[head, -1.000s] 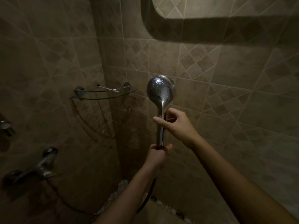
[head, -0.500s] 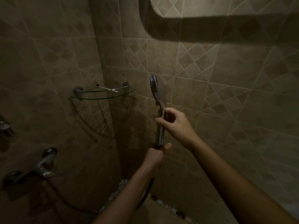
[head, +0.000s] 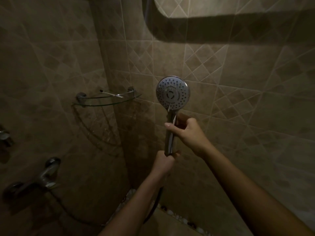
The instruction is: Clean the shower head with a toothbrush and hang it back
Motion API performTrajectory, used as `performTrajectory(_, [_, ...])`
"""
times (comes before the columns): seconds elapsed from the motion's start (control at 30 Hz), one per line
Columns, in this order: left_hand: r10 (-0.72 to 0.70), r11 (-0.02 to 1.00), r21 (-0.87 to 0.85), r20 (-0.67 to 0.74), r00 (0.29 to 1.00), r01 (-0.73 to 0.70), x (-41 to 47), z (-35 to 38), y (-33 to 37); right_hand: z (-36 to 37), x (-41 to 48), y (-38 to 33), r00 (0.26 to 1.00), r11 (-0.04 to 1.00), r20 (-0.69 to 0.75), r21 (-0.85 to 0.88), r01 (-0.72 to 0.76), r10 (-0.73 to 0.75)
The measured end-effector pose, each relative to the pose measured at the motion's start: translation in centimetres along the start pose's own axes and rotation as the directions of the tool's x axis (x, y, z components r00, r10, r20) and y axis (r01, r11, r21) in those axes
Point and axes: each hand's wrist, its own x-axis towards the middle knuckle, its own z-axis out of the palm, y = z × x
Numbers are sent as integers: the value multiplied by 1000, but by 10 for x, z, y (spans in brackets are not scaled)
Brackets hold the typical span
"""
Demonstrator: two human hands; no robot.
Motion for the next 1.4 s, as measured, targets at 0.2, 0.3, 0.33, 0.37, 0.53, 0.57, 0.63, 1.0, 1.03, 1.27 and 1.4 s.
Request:
performTrajectory(0.2, [-13,1000,20,18,1000,12,4,-1,-3,-3,2,0,999,995,-41,-95,9,-13])
performTrajectory(0.3, [10,1000,-2,46,999,-10,0,0,-4,-4,1,-3,1000,1000,22,-21,4,-4])
performTrajectory(0.33, [26,1000,-1,52,998,-26,1,1,-5,-4,0,-2,999,1000,48,2,3,-3])
performTrajectory(0.37, [47,999,3,50,998,-47,0,1,-5,-3,-1,-2,998,1000,68,26,3,-5])
performTrajectory(0.53, [27,1000,0,45,999,-27,6,1,-4,3,-1,-4,1000,1000,12,-10,28,-28])
performTrajectory(0.57, [21,1000,4,34,999,-21,5,1,-3,4,-1,-4,999,998,-7,-38,40,-40])
performTrajectory(0.63, [19,1000,9,10,1000,-19,2,2,0,4,1,-4,999,998,-44,-54,22,-24])
performTrajectory(1.0, [70,996,45,20,997,-71,3,-3,-1,-4,4,-4,989,986,143,155,-55,33])
performTrajectory(1.03, [62,998,27,28,998,-63,3,-3,-1,-2,4,-3,990,993,137,113,-41,25])
performTrajectory(1.27, [54,998,-22,18,998,-54,16,-4,-3,3,12,-1,999,994,-12,-101,40,-42])
performTrajectory(1.4, [86,996,-39,18,996,-86,17,-5,0,0,16,1,999,997,-21,-68,38,-40])
